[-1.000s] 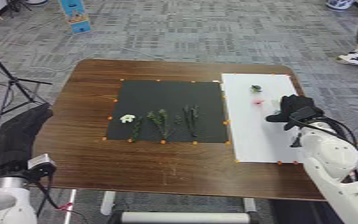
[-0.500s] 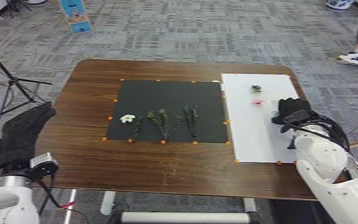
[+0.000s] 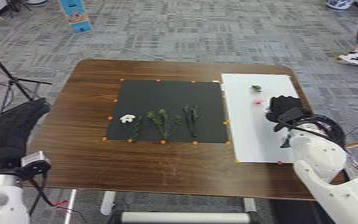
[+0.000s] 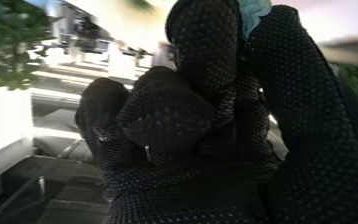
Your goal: Arrange flowers
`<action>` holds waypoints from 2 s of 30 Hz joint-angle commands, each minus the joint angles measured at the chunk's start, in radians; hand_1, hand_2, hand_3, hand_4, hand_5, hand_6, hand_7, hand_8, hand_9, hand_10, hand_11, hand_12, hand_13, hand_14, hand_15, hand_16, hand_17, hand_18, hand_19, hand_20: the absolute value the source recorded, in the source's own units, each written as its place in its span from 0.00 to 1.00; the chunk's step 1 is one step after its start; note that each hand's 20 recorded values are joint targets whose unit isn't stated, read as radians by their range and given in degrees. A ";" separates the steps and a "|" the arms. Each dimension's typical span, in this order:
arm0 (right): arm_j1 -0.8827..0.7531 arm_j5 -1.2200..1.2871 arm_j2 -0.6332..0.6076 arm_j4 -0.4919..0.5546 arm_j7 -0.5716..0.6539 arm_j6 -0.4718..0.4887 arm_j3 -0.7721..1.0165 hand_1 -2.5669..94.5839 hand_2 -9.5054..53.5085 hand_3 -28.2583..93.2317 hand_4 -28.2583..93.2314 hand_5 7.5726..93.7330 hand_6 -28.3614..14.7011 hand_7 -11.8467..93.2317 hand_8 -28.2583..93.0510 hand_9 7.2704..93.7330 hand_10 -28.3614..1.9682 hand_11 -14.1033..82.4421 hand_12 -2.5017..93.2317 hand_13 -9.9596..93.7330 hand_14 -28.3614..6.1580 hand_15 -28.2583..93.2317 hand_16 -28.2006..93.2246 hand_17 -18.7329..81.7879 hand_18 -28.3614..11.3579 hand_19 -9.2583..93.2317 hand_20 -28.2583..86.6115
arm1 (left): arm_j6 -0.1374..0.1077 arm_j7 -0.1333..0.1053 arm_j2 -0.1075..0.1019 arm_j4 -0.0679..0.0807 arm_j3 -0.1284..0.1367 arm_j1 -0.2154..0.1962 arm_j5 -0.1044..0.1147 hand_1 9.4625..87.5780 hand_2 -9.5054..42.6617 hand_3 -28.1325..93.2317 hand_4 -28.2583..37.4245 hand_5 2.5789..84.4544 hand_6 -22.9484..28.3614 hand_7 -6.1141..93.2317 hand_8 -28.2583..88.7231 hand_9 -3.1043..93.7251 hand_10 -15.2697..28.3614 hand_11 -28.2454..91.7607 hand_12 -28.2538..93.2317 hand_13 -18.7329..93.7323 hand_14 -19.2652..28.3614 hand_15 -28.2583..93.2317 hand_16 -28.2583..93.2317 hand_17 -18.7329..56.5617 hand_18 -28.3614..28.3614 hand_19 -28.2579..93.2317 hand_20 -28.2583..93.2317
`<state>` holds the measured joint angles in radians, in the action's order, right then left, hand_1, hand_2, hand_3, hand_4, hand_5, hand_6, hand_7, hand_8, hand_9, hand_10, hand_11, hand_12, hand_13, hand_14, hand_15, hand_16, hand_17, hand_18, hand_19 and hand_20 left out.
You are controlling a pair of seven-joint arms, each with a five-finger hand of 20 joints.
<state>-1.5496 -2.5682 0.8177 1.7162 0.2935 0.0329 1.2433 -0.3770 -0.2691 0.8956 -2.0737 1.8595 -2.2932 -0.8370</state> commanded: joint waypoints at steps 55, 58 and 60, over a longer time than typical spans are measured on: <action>0.506 -0.556 0.715 -0.476 -0.540 -0.007 -0.378 0.61 0.19 0.62 0.09 0.81 0.71 0.31 0.32 0.96 0.65 0.65 0.39 0.94 0.67 0.85 0.59 0.78 0.19 1.00 0.85 | 0.040 -0.029 -0.016 0.035 -0.112 0.122 0.011 0.17 0.17 0.84 0.02 0.59 0.55 0.18 0.18 0.53 0.65 0.38 0.32 0.46 0.67 0.31 0.22 0.34 0.63 0.27 0.36; 0.502 -0.606 0.730 -0.507 -0.544 -0.043 -0.353 0.61 0.19 0.62 0.09 0.81 0.72 0.32 0.31 0.97 0.65 0.65 0.39 0.94 0.67 0.85 0.59 0.78 0.19 1.00 0.86 | 0.051 -0.029 -0.013 0.034 -0.106 0.119 0.011 0.17 0.18 0.84 0.02 0.59 0.55 0.18 0.18 0.53 0.65 0.38 0.32 0.46 0.67 0.31 0.22 0.34 0.63 0.27 0.36; 0.498 -0.637 0.742 -0.524 -0.552 -0.058 -0.334 0.61 0.19 0.62 0.09 0.81 0.72 0.32 0.31 0.97 0.66 0.66 0.39 0.94 0.66 0.86 0.59 0.78 0.19 1.00 0.86 | 0.050 -0.027 -0.013 0.035 -0.109 0.122 0.010 0.17 0.18 0.84 0.02 0.59 0.55 0.18 0.18 0.53 0.65 0.38 0.32 0.46 0.67 0.31 0.22 0.34 0.63 0.27 0.36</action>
<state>-1.0438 -2.9331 1.5229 1.2287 -0.2369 0.0377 0.8781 -0.3462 -0.2877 0.8691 -2.0366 1.7451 -2.1752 -0.8321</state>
